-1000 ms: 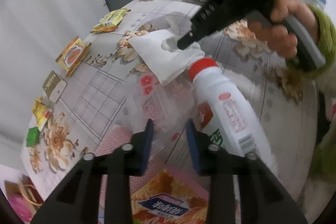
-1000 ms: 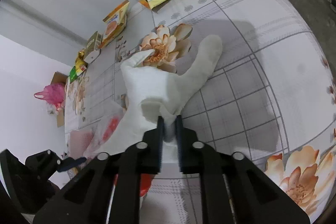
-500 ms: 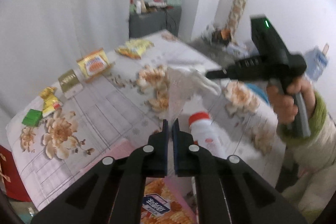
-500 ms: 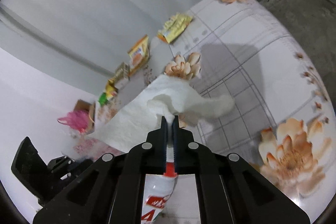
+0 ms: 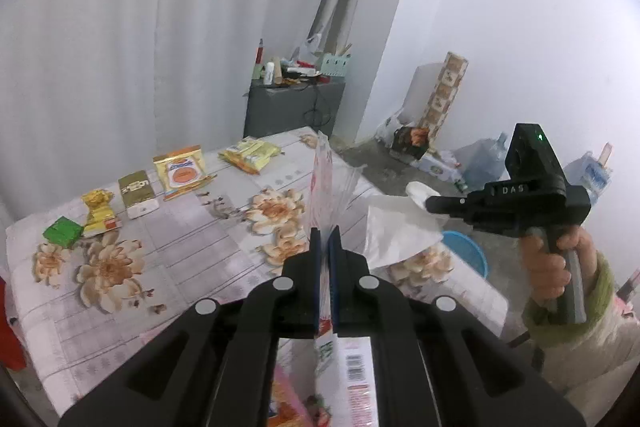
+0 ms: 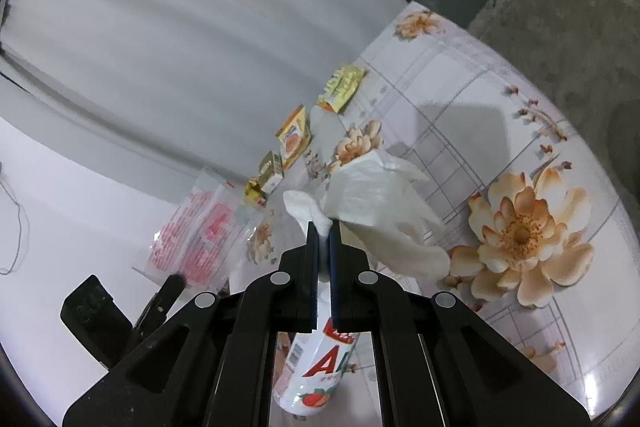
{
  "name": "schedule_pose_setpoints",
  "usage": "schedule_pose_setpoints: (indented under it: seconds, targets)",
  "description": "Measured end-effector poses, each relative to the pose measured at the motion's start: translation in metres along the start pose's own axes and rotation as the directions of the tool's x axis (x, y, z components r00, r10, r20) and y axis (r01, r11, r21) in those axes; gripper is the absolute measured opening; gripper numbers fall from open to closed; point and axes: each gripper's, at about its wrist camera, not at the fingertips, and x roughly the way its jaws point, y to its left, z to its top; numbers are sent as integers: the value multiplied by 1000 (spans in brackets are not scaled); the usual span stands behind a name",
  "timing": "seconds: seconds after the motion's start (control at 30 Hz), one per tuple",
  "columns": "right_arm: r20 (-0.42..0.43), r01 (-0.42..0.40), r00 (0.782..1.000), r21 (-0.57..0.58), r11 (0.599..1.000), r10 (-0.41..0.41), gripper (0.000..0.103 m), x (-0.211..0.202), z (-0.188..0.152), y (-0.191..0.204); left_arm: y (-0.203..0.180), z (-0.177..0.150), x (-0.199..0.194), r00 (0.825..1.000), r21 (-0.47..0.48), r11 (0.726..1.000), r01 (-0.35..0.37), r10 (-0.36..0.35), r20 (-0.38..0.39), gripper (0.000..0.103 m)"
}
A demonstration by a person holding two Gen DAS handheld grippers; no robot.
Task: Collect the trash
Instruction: 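Grasp the white tissue with the right gripper while the left gripper grasps the clear plastic bag, then carry the tissue and clear bag over the blue wastebasket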
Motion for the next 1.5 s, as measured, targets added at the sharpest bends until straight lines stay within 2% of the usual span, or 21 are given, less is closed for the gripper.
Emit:
schedule_pose_setpoints:
  seconds: [0.5,0.77,1.07,1.5]
  targets:
    - [9,5,1000,-18,1000,-5,3,-16,-14,8,-9,0,-1,999,-13,1000,25,-24,26,3]
    - [88,52,995,-16,999,-50,3,-56,-13,-3,-47,11,9,993,23,993,113,-114,26,3]
    - [218,132,965,83,988,-147,3,-121,-14,-41,-106,38,51,965,66,963,260,-257,-44,3]
    - [295,169,933,140,976,-204,3,-157,-23,-52,-152,50,79,946,111,941,321,-313,-80,3]
